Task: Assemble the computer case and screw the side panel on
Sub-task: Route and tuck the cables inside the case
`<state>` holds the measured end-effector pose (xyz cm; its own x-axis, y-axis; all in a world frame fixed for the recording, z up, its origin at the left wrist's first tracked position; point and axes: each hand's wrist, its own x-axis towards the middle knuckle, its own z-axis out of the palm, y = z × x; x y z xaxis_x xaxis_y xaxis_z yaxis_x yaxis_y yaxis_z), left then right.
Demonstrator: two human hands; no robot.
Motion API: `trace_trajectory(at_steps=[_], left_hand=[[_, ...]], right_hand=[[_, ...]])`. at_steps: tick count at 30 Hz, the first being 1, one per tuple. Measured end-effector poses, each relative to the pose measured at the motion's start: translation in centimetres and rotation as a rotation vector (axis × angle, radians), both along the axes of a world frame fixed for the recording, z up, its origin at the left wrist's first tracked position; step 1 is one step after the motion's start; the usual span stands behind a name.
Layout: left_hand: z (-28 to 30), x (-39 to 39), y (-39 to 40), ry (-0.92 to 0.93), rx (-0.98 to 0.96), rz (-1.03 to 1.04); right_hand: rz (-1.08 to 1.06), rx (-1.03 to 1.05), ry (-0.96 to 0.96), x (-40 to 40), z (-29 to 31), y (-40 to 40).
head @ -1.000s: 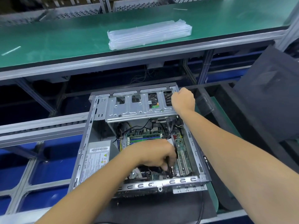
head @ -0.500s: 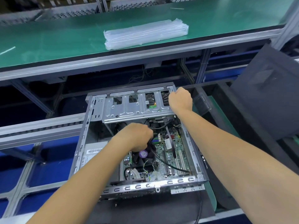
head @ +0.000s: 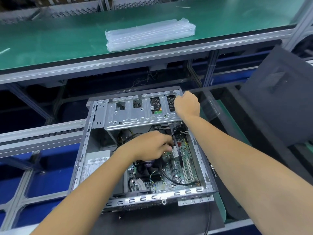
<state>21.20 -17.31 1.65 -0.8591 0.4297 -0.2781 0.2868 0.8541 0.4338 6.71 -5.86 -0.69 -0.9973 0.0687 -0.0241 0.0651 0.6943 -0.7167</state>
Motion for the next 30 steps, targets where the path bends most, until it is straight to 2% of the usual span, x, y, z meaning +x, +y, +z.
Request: trace_trajectory(at_steps=[3, 6, 9, 12, 14, 18, 24, 30], left_hand=[[-0.2, 0.2, -0.2, -0.050, 0.000, -0.068], [-1.2, 0.2, -0.9, -0.008, -0.269, -0.115], [-2.2, -0.3, -2.0, 0.169, -0.572, -0.006], [-3.6, -0.8, -3.4, 0.165, -0.732, 0.167], [-4.7, -1.3, -4.4, 0.121, -0.665, 0.244], [-6.0, -3.1, -5.1, 0.008, -0.331, 0.331], [-6.6, -3.9, -5.1, -0.121, -0.140, 0.326], [-6.6, -4.4, -5.1, -0.198, -0.105, 0.404]], right_hand=[[-0.002, 0.008, 0.003, 0.0, 0.0, -0.1], [-0.006, 0.006, 0.004, 0.1, 0.1, -0.1], [-0.007, 0.007, 0.008, 0.1, 0.1, 0.0], [-0.006, 0.013, 0.006, 0.1, 0.1, 0.0], [-0.006, 0.010, 0.001, 0.2, 0.1, -0.1], [-0.001, 0.004, -0.004, 0.2, 0.2, 0.0], [0.007, -0.005, -0.001, 0.3, 0.2, 0.0], [0.005, 0.005, 0.000, 0.4, 0.3, 0.0]])
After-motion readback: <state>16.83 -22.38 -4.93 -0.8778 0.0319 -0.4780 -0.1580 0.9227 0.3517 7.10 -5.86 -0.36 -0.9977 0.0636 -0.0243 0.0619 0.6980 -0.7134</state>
